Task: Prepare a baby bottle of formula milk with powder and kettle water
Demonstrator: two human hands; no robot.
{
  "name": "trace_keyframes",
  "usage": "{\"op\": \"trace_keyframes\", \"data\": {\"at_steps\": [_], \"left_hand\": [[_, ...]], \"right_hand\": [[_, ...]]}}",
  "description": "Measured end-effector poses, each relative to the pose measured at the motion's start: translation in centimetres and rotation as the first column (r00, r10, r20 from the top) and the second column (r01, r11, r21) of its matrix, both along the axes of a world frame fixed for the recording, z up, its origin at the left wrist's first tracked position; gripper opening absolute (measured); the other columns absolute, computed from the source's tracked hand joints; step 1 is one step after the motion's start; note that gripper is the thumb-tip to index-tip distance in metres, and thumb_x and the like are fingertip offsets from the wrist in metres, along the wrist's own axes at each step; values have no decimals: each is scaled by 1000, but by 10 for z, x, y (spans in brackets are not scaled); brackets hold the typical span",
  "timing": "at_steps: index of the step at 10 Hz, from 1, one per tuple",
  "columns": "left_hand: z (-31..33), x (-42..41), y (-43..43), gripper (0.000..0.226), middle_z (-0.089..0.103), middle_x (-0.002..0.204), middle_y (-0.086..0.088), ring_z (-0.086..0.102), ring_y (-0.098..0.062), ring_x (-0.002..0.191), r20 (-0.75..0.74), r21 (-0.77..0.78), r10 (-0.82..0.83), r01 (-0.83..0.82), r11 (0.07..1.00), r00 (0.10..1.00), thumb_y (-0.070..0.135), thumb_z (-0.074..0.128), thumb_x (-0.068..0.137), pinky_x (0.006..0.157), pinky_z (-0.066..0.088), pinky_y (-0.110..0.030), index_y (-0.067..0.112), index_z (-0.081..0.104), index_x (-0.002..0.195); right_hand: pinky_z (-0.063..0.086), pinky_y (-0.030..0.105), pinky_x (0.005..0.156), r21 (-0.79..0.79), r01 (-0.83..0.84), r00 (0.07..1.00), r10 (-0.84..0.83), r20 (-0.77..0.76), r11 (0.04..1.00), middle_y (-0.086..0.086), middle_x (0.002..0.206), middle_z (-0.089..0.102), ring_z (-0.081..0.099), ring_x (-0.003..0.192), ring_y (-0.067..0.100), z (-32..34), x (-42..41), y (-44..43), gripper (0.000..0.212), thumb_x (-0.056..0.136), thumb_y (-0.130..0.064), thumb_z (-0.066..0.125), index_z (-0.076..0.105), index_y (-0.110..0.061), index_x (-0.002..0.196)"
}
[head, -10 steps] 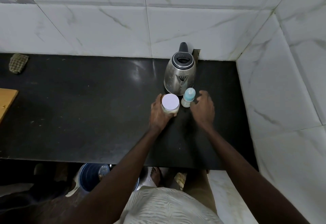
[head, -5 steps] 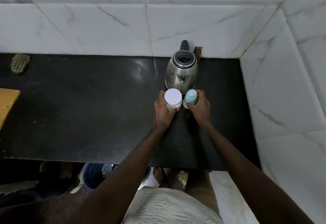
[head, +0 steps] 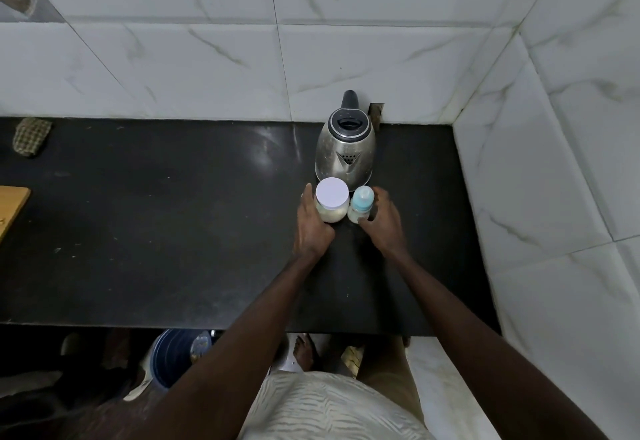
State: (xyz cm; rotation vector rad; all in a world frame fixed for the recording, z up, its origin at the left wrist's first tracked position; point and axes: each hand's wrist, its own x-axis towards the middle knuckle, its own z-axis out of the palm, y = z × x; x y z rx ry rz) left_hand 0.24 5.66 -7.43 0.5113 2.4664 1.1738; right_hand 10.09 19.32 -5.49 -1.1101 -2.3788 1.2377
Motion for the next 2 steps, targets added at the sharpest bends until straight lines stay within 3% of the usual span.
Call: {"op": "trace_keyframes", "data": {"at_steps": [1,2], "left_hand": [[7,-1,-7,98,23,169,-9,17,-25,157,-105,19,-45,47,999,993,-8,57,73,127,22,-44,8,20,162],[27,-2,-11,88,31,166,-6,21,-20,157,-352,148,-77,137,979,933,-8,55,73,125,27,-34,7,33,158]], "right_hand": [[42,40,111,7,17,998,-17,66,1000,12,149,50,50,137,30,-1,2,4,78,80,-8,73,40,-12,151],[34,36,116,47,45,999,-46,26,998,14,155,41,42,143,29,18,-5,0,73,86,-8,65,37,-10,154]]}}
